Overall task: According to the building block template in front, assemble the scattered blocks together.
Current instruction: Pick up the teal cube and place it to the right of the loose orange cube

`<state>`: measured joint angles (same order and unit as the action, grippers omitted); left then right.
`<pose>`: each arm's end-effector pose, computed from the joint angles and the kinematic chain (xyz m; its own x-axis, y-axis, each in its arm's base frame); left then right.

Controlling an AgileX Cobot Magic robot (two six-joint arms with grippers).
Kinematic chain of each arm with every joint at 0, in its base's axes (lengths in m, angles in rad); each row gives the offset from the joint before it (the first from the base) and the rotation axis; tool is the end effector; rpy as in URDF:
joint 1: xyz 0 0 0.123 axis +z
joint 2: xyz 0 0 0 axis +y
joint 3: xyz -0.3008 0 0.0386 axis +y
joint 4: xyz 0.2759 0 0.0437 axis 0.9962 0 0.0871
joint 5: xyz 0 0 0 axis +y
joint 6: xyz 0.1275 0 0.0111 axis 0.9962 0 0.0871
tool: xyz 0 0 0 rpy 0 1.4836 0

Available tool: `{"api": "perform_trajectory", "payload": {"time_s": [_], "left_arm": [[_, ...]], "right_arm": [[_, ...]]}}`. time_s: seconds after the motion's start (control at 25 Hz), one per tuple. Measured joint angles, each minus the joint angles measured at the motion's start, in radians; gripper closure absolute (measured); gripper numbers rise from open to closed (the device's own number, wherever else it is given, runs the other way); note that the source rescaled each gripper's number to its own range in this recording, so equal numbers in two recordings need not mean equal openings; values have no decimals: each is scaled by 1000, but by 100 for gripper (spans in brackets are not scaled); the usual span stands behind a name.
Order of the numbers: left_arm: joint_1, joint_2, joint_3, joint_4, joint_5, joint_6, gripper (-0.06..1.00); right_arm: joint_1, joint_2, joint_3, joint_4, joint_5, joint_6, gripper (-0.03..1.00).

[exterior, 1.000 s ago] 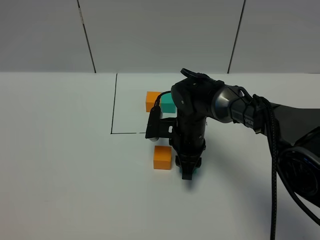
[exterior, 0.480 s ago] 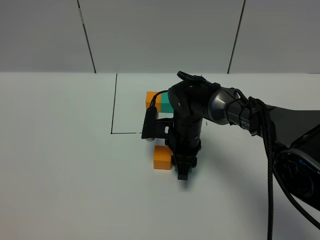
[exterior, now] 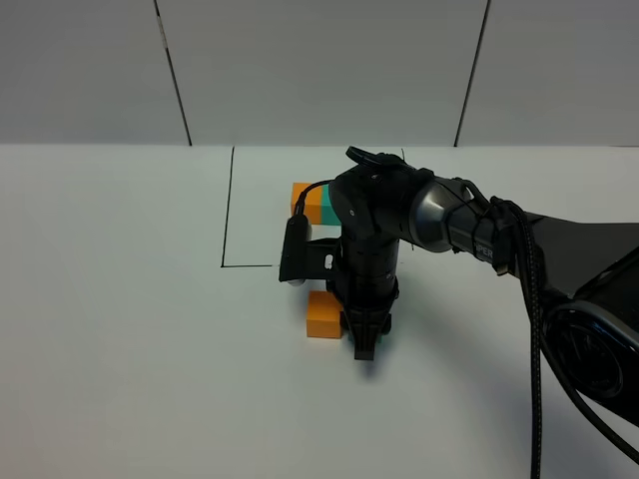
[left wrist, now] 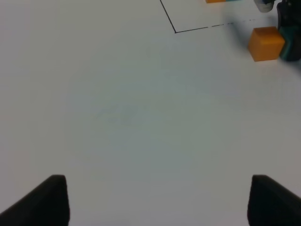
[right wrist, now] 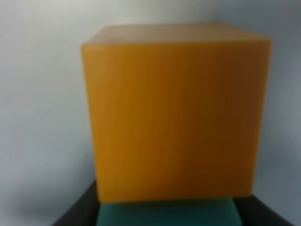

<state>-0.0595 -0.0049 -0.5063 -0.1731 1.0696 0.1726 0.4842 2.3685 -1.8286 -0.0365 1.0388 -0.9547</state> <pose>0.0301 -0.0212 0.2765 -0.4286 0.1133 -0.8964 0.2325 0.9725 0.0118 0.4546 0.2345 0.0736 -0.1136 -0.9934 -0.0188 -0.9899 0.1148 -0.0834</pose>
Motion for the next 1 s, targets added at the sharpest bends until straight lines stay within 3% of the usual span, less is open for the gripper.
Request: {"api": "perform_trajectory", "payload": {"time_s": [1.0], "left_arm": [[0,0,0,0,0,0,32]], "right_arm": [[11,1,-1,-11,-26,-15,97]]}}
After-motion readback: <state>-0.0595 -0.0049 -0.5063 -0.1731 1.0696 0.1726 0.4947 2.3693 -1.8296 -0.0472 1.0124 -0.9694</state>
